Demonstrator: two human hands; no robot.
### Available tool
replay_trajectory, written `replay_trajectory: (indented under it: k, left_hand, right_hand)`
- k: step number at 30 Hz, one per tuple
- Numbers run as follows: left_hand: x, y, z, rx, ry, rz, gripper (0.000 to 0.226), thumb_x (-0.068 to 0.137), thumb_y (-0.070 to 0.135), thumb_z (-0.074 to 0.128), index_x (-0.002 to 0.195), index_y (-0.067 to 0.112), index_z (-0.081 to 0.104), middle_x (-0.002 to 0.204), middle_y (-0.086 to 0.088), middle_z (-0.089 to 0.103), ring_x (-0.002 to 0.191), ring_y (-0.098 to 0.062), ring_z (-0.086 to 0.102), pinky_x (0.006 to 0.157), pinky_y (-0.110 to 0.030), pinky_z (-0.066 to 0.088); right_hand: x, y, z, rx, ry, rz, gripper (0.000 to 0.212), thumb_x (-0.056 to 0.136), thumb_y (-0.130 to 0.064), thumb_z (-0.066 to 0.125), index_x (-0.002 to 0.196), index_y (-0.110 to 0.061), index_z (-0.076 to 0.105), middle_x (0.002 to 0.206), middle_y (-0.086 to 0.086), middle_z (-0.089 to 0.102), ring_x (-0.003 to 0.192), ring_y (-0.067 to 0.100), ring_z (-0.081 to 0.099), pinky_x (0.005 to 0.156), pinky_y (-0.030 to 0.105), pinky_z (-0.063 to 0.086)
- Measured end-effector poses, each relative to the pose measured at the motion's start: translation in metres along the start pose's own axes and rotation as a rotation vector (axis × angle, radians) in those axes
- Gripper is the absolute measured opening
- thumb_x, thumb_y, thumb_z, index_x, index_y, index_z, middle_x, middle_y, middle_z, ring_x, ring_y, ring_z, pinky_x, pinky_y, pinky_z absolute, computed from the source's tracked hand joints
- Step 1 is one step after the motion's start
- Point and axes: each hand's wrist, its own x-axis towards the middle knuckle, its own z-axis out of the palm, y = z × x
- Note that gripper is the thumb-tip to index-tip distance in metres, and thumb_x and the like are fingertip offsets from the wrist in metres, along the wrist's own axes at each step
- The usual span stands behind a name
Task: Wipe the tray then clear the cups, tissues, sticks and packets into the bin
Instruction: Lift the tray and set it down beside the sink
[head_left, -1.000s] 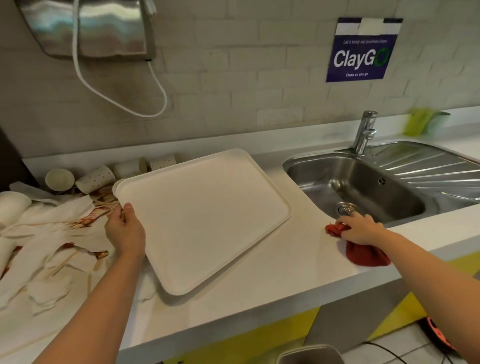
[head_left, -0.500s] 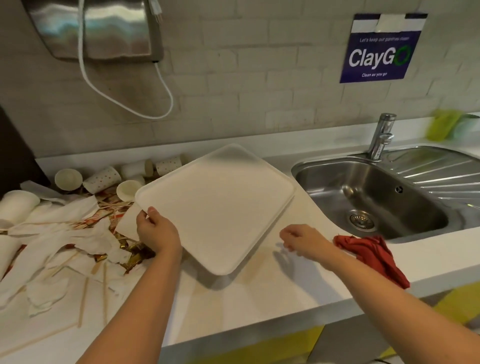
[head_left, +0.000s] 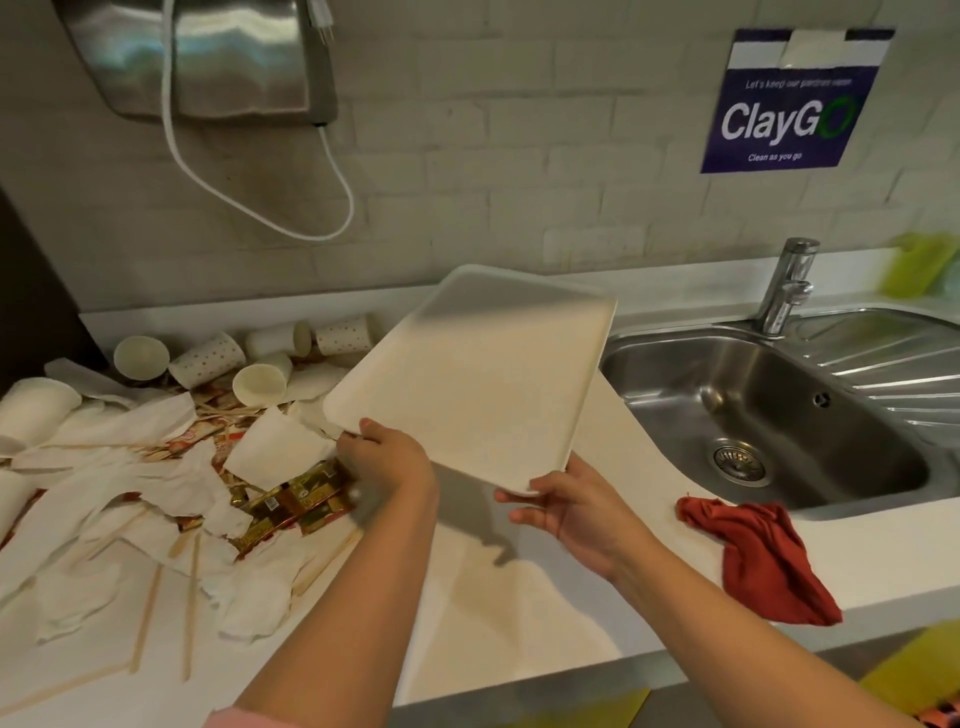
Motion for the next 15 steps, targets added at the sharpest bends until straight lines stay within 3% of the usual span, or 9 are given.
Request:
replay_trajectory:
  k: [5, 8, 12, 15]
  left_hand:
    - [0.006, -0.005, 0.006, -0.116, -0.223, -0.148, 0.037, 0.101, 0.027, 0.035, 0.129, 0.005, 0.041, 0.108, -0.008, 0.053, 0.091, -0.020, 0.054, 0.071, -0.027, 0.046]
    - [0.020, -0.010, 0.007, -0.224, -0.351, -0.267, 0.033, 0.101, 0.018, 0.037, 0.130, 0.002, 0.040, 0.114, -0.014, 0.055, 0.089, -0.024, 0.057, 0.075, -0.034, 0.051]
    - [0.025, -0.020, 0.007, -0.177, -0.500, -0.337, 0.032, 0.095, 0.001, 0.038, 0.127, -0.006, 0.041, 0.109, -0.022, 0.058, 0.070, -0.023, 0.063, 0.056, -0.033, 0.054]
    - [0.024, -0.027, 0.008, -0.011, -0.618, -0.350, 0.019, 0.096, 0.004, 0.043, 0.114, -0.002, 0.044, 0.081, -0.016, 0.062, 0.044, -0.019, 0.062, 0.060, -0.041, 0.051]
  right_hand:
    - [0.011, -0.037, -0.025, -0.066, -0.028, 0.019, 0.031, 0.090, 0.013, 0.037, 0.112, -0.002, 0.052, 0.084, 0.013, 0.072, 0.068, 0.026, 0.071, 0.055, 0.024, 0.056]
    - [0.021, -0.056, -0.046, -0.116, -0.007, 0.031, 0.028, 0.092, 0.009, 0.038, 0.110, -0.006, 0.054, 0.082, 0.013, 0.071, 0.068, 0.025, 0.071, 0.056, 0.022, 0.056]
    - [0.035, -0.068, -0.071, -0.136, 0.072, 0.063, 0.028, 0.094, 0.007, 0.039, 0.116, -0.006, 0.051, 0.092, 0.016, 0.065, 0.065, 0.024, 0.070, 0.055, 0.021, 0.056]
    - [0.047, -0.071, -0.093, -0.125, 0.138, 0.078, 0.038, 0.095, 0.007, 0.039, 0.130, -0.006, 0.044, 0.107, 0.018, 0.059, 0.065, 0.024, 0.071, 0.054, 0.021, 0.056]
